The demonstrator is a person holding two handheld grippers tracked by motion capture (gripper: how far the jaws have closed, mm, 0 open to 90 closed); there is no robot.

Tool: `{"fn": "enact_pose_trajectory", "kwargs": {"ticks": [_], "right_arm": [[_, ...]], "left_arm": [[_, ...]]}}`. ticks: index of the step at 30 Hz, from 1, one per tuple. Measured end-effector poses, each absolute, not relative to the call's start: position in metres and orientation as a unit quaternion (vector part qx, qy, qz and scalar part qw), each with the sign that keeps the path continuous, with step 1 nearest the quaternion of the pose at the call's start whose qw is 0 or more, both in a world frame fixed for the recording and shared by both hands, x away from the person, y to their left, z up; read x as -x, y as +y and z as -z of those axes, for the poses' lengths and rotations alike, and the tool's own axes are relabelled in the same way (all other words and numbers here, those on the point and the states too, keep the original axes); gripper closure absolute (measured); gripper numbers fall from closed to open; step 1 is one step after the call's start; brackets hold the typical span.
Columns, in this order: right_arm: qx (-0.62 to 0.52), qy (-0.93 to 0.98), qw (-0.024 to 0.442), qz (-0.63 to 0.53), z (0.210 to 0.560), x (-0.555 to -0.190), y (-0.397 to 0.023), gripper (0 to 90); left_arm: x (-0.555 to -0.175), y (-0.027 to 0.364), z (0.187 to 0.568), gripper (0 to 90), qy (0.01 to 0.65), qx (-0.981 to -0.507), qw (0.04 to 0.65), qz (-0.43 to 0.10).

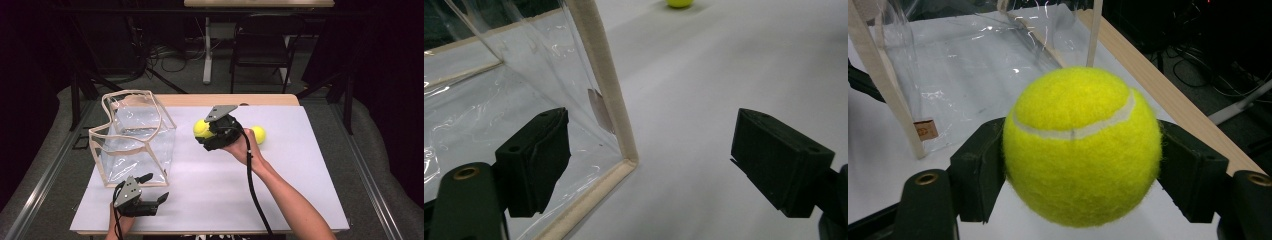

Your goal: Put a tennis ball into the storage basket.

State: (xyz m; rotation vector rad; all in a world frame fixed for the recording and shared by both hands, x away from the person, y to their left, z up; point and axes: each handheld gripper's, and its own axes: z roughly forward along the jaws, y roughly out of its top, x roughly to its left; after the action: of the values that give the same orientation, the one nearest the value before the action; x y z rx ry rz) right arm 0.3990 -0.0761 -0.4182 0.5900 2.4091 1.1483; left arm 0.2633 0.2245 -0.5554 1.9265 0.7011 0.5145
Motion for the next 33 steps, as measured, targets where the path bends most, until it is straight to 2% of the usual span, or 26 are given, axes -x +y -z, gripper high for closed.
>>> {"fn": "enact_pose_trajectory", "kwargs": {"ticks": [33], "right_arm": [[-0.193,0.870,0.209,-0.402,0.400,-0.410,-0.057,26.3]], "left_arm": [[-0.264,0.224,0.556,16.0,0.289,-0.793,0.492,-0.212]]}}
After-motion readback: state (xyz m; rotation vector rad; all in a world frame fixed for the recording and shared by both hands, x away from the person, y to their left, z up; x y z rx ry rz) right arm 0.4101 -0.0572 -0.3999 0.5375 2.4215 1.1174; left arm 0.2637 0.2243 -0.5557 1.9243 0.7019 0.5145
